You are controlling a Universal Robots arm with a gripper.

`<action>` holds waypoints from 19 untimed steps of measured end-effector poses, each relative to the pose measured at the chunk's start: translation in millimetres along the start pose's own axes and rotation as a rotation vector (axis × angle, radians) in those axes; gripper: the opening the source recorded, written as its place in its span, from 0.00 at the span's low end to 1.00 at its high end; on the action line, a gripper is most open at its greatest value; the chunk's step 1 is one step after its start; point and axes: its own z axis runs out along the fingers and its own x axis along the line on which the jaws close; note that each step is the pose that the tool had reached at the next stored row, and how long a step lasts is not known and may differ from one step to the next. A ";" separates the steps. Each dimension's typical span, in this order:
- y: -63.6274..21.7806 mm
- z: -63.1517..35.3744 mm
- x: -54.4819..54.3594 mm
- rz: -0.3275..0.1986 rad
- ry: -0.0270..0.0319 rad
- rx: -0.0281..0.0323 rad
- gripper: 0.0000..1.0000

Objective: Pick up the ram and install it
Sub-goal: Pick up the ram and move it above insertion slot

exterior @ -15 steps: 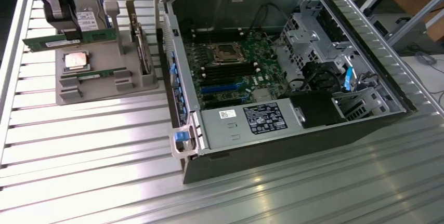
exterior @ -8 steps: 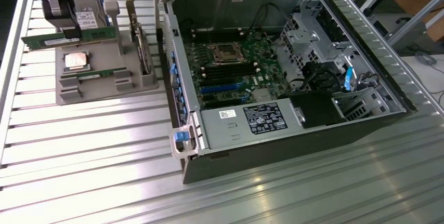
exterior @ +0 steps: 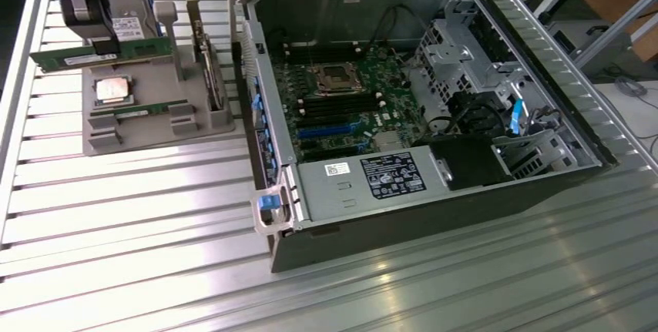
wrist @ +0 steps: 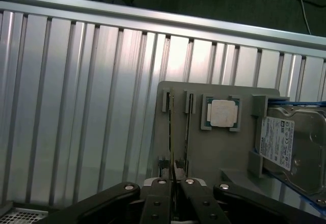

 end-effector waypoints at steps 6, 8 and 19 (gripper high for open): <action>0.1 -1.9 0.0 0.000 -0.0001 0.0002 0.13; 0.2 -3.0 -0.1 0.000 0.0000 0.0000 0.13; 0.4 -9.0 -0.2 0.000 -0.0001 0.0001 0.13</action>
